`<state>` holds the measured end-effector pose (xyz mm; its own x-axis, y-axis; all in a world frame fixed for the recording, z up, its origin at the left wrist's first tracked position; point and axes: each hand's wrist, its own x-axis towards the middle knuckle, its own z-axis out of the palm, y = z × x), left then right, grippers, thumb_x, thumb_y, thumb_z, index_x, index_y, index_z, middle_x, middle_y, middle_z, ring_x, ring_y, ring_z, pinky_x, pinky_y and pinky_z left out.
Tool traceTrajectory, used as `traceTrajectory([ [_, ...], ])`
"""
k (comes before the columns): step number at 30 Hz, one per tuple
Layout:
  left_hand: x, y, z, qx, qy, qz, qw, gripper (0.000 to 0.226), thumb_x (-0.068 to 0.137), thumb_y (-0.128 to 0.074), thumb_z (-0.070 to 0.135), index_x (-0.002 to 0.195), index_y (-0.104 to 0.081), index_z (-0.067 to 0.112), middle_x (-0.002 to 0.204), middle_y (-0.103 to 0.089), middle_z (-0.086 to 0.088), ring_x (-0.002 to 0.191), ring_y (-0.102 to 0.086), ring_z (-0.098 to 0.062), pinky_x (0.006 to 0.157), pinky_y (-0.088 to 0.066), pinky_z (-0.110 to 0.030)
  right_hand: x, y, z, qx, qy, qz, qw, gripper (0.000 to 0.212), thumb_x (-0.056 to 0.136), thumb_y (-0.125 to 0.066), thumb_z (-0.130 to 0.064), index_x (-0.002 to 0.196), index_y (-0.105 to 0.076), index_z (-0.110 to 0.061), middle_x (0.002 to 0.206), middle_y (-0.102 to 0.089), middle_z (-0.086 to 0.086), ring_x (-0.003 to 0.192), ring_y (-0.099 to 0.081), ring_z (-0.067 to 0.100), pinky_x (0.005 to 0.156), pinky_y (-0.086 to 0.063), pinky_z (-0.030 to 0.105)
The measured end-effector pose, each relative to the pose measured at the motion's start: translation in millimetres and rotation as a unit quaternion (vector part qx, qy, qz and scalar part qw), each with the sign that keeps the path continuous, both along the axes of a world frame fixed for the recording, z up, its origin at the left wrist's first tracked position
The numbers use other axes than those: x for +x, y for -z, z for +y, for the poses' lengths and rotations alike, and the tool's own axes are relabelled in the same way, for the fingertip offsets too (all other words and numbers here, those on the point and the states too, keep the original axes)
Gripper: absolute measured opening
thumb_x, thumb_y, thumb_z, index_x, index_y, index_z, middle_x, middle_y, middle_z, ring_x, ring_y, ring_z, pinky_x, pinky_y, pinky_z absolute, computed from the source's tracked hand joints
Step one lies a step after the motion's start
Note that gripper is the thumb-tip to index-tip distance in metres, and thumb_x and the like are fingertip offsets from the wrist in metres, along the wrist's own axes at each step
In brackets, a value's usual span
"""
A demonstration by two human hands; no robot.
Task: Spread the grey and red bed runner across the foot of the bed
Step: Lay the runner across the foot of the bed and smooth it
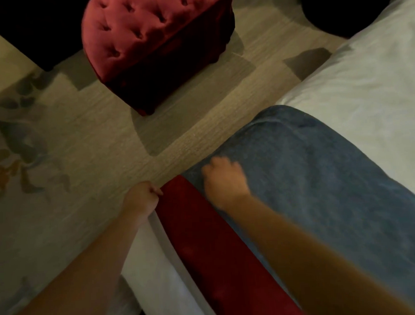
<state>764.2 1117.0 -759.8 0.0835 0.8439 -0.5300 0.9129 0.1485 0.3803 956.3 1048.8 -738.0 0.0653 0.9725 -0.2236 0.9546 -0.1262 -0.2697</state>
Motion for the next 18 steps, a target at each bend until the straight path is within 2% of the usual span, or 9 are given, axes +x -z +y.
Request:
traceTrajectory([
  [2,-12.1,-2.5,-2.9,0.012,0.052,-0.014,0.998,0.035,0.083,-0.043,-0.014,0.089,-0.073,0.003,0.105,-0.068,-0.011,0.100,-0.060,-0.027,0.084,-0.042,-0.026,-52.7,-1.7,-7.8,-0.011,-0.022,0.056,0.998,0.025,0.090,-0.049,-0.028,0.105,-0.059,-0.012,0.110,-0.055,0.011,0.103,-0.050,0.030,0.080,-0.037,0.038],
  [5,-34.5,-3.5,-2.9,0.021,0.077,-0.014,0.997,0.030,0.079,-0.053,-0.010,0.086,-0.070,0.014,0.096,-0.068,-0.008,0.088,-0.062,-0.026,0.077,-0.045,-0.029,-119.7,-4.9,-17.2,-0.068,0.000,0.111,0.992,0.032,0.089,-0.052,-0.038,0.105,-0.057,-0.010,0.104,-0.058,0.013,0.096,-0.054,0.031,0.069,-0.035,0.035],
  [7,-47.4,-2.5,-2.8,0.001,0.108,-0.001,0.994,0.023,0.079,-0.060,-0.002,0.088,-0.067,0.018,0.095,-0.066,-0.005,0.081,-0.061,-0.024,0.073,-0.046,-0.030,-146.0,-3.5,-18.8,-0.107,0.019,0.118,0.987,0.029,0.086,-0.059,-0.030,0.108,-0.054,-0.010,0.107,-0.059,0.012,0.098,-0.056,0.029,0.069,-0.038,0.034],
  [9,-57.2,0.8,-4.7,-0.013,0.186,0.000,0.982,0.021,0.076,-0.067,0.006,0.093,-0.065,0.018,0.093,-0.065,-0.002,0.083,-0.061,-0.023,0.071,-0.046,-0.027,-155.3,-0.8,-17.1,-0.115,0.065,0.140,0.981,0.024,0.088,-0.057,-0.019,0.110,-0.054,-0.011,0.110,-0.061,0.011,0.101,-0.058,0.029,0.074,-0.042,0.033],
  [11,-63.9,4.9,-6.4,-0.006,0.214,-0.049,0.976,0.028,0.068,-0.072,0.010,0.092,-0.066,0.022,0.081,-0.061,0.009,0.082,-0.062,-0.020,0.065,-0.042,-0.024,-153.3,-1.3,-16.5,-0.090,0.147,0.190,0.967,0.018,0.088,-0.054,-0.020,0.104,-0.057,-0.012,0.105,-0.063,0.008,0.098,-0.061,0.028,0.071,-0.041,0.029],
  [13,-65.8,4.7,-6.8,0.007,0.205,-0.093,0.974,0.031,0.065,-0.071,0.021,0.092,-0.063,0.034,0.075,-0.056,0.018,0.078,-0.061,-0.014,0.064,-0.042,-0.023,-151.0,-3.6,-21.1,-0.044,0.186,0.216,0.958,0.015,0.087,-0.054,-0.024,0.097,-0.054,-0.014,0.096,-0.064,0.006,0.090,-0.062,0.026,0.065,-0.037,0.027],
  [16,-62.6,1.0,-5.6,0.073,0.248,-0.112,0.959,0.039,0.060,-0.051,0.044,0.098,-0.052,0.038,0.086,-0.061,0.016,0.078,-0.059,-0.010,0.065,-0.049,-0.028,-153.9,-9.4,-32.6,0.026,0.205,0.235,0.950,0.014,0.088,-0.054,-0.032,0.091,-0.048,-0.019,0.079,-0.059,-0.002,0.073,-0.060,0.019,0.058,-0.035,0.027],
  [18,-57.7,-4.9,-2.1,0.127,0.297,-0.110,0.940,0.039,0.060,-0.049,0.042,0.097,-0.051,0.033,0.092,-0.062,0.009,0.079,-0.060,-0.017,0.064,-0.049,-0.032,-155.1,-13.7,-34.8,0.062,0.228,0.242,0.941,0.016,0.089,-0.055,-0.034,0.087,-0.045,-0.022,0.072,-0.054,-0.007,0.065,-0.057,0.015,0.055,-0.035,0.027],
])
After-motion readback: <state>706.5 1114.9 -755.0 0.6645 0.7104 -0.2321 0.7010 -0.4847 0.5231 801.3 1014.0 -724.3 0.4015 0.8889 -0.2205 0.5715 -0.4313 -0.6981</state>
